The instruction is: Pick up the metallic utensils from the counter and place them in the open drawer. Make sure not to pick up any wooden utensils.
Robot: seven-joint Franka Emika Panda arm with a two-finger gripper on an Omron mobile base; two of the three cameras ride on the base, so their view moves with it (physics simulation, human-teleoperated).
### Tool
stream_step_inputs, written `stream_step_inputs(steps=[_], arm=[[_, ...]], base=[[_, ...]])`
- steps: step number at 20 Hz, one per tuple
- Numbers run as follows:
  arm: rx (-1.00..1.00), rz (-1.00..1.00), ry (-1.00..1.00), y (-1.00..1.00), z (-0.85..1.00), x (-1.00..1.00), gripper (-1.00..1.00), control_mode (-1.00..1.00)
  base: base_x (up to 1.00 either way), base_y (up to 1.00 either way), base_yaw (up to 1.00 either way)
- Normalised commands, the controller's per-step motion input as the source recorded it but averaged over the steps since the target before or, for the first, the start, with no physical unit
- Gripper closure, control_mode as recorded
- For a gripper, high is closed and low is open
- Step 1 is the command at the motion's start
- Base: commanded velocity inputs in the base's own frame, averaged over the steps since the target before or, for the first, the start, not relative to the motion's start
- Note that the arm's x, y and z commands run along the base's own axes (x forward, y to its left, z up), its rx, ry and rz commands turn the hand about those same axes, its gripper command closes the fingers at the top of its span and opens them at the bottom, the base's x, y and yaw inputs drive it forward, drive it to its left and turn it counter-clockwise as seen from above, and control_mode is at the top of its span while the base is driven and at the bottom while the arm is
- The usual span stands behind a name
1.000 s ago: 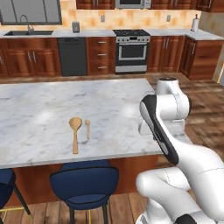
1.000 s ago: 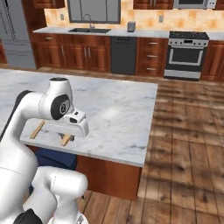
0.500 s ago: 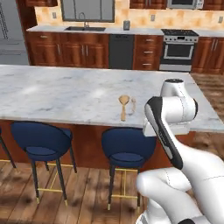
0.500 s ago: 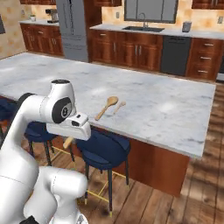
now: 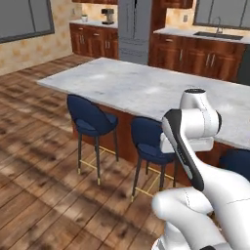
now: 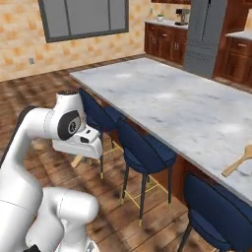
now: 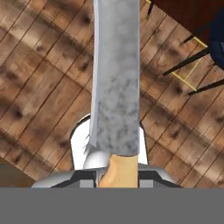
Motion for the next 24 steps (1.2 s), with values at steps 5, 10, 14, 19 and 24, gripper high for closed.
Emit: stream_step_inputs(steps=[5, 10, 14, 19, 24], arm=[[0.0, 0.0, 0.0, 0.0, 0.0, 0.0, 1.0, 1.0], [0.0, 0.0, 0.0, 0.0, 0.0, 0.0, 1.0, 1.0], [0.0, 0.0, 0.0, 0.0, 0.0, 0.0, 1.0, 1.0], [0.0, 0.0, 0.0, 0.0, 0.0, 0.0, 1.0, 1.0], [0.0, 0.0, 0.0, 0.0, 0.0, 0.0, 1.0, 1.0]], base=[[0.44, 1.0, 0.6], [0.73, 1.0, 0.35], [1.0, 1.0, 0.04], [1.0, 0.98, 0.0], [1.0, 0.93, -0.04]])
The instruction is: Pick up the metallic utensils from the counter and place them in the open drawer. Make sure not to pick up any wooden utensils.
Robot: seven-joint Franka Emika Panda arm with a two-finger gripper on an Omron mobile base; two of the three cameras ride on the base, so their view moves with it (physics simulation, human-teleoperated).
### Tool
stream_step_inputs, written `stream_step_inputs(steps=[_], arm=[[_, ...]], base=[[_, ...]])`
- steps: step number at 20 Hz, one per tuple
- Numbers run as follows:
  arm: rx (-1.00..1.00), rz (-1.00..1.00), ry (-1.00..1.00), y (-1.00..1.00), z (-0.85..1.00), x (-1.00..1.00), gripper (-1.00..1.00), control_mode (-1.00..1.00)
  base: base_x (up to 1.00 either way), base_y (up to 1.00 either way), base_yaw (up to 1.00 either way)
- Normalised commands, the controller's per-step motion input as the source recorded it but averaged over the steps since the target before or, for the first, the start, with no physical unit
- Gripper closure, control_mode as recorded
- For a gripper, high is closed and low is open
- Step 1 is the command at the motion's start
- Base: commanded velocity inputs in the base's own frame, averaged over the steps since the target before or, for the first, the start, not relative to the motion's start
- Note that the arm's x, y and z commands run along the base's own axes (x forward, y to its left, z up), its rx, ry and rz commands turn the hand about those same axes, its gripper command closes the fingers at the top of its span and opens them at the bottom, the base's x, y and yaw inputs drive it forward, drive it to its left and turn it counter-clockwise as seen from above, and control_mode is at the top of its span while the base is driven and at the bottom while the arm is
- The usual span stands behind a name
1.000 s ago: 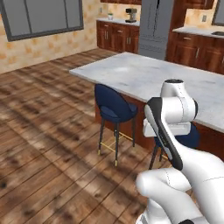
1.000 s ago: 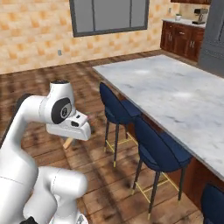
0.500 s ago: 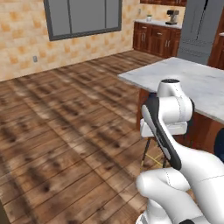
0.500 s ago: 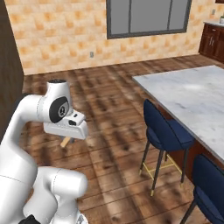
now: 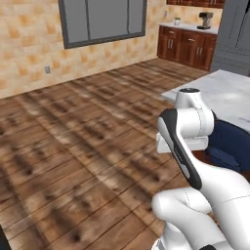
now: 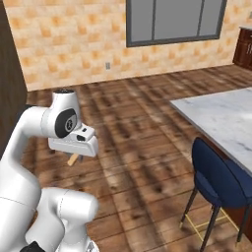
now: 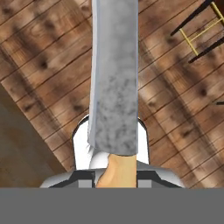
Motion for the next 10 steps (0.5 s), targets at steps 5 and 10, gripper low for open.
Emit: stream_step_inputs(steps=[5, 10], arm=[[0.0, 0.0, 0.0, 0.0, 0.0, 0.0, 1.0, 1.0], [0.0, 0.0, 0.0, 0.0, 0.0, 0.0, 1.0, 1.0]], base=[[1.0, 0.83, -0.08], [1.0, 0.88, -0.14]])
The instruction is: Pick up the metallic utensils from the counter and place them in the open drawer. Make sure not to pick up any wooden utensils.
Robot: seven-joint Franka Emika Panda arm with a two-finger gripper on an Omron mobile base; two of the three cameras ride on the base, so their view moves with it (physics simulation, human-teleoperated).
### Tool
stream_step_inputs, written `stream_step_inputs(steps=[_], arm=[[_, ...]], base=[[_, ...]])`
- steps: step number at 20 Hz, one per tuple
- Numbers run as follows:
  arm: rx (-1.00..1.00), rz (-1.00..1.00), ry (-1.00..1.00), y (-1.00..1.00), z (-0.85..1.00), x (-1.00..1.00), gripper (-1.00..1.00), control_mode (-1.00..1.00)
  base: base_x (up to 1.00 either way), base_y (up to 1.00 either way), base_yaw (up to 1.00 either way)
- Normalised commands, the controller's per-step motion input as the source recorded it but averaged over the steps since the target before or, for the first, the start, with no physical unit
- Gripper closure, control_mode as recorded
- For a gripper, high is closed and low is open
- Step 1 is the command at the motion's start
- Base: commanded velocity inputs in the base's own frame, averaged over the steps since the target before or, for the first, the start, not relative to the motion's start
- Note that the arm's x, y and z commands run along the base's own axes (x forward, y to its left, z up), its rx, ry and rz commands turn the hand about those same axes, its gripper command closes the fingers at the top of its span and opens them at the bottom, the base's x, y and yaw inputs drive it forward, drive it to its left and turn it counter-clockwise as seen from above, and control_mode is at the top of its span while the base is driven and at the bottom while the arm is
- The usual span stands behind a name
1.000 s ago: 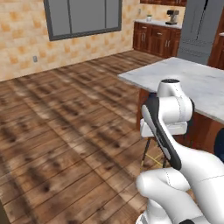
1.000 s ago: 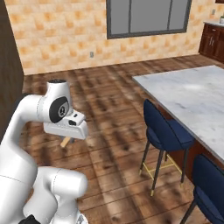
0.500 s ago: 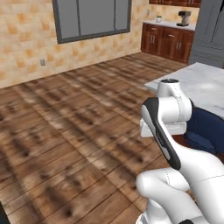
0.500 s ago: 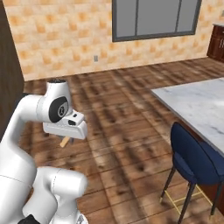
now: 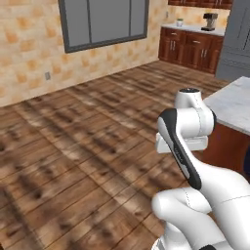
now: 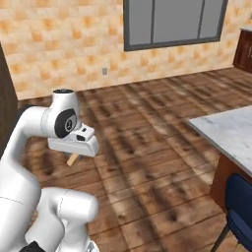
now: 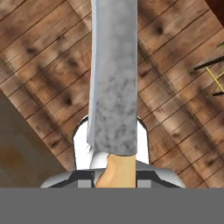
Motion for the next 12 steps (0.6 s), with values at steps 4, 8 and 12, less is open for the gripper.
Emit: stream_step_inputs(steps=[4, 8, 12], arm=[[0.0, 0.0, 0.0, 0.0, 0.0, 0.0, 1.0, 1.0], [0.0, 0.0, 0.0, 0.0, 0.0, 0.0, 1.0, 1.0], [0.0, 0.0, 0.0, 0.0, 0.0, 0.0, 1.0, 1.0]], base=[[1.0, 0.85, -0.26], [1.0, 0.82, -0.38], [1.0, 0.23, -0.39]])
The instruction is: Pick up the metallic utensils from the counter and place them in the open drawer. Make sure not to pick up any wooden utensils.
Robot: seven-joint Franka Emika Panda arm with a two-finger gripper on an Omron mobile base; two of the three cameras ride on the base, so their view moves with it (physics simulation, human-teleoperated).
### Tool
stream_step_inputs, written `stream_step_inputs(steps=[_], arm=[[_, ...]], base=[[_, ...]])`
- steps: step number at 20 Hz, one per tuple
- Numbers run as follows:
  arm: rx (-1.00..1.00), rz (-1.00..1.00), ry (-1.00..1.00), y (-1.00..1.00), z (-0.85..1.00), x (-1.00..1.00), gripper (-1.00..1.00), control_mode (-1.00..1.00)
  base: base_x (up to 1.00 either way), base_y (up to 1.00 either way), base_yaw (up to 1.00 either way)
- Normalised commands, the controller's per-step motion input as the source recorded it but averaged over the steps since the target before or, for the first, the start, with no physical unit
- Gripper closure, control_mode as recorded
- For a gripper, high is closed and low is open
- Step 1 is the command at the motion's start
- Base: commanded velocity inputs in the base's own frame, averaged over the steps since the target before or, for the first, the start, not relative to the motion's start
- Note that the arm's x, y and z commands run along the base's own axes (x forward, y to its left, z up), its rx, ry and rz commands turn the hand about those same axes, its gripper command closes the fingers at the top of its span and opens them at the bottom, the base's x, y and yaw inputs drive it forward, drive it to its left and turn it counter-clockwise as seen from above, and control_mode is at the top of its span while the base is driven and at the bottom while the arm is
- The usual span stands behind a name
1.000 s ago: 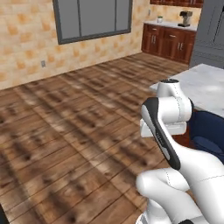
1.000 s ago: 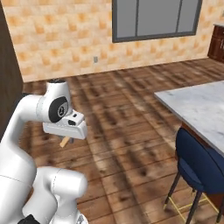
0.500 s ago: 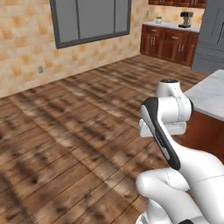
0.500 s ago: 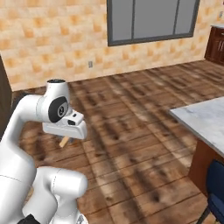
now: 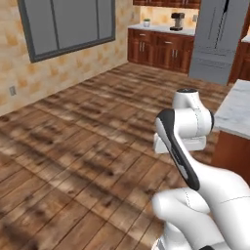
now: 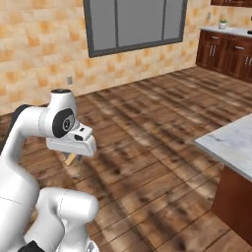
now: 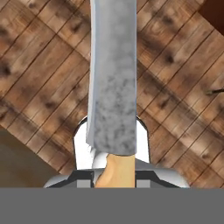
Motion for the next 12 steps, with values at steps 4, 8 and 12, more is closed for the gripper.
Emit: stream_step_inputs(steps=[4, 8, 12], arm=[[0.0, 0.0, 0.0, 0.0, 0.0, 0.0, 1.0, 1.0], [0.0, 0.0, 0.0, 0.0, 0.0, 0.0, 1.0, 1.0], [0.0, 0.0, 0.0, 0.0, 0.0, 0.0, 1.0, 1.0]], base=[[1.0, 0.19, -0.27], [1.0, 0.33, -0.16], [1.0, 0.63, -0.27]])
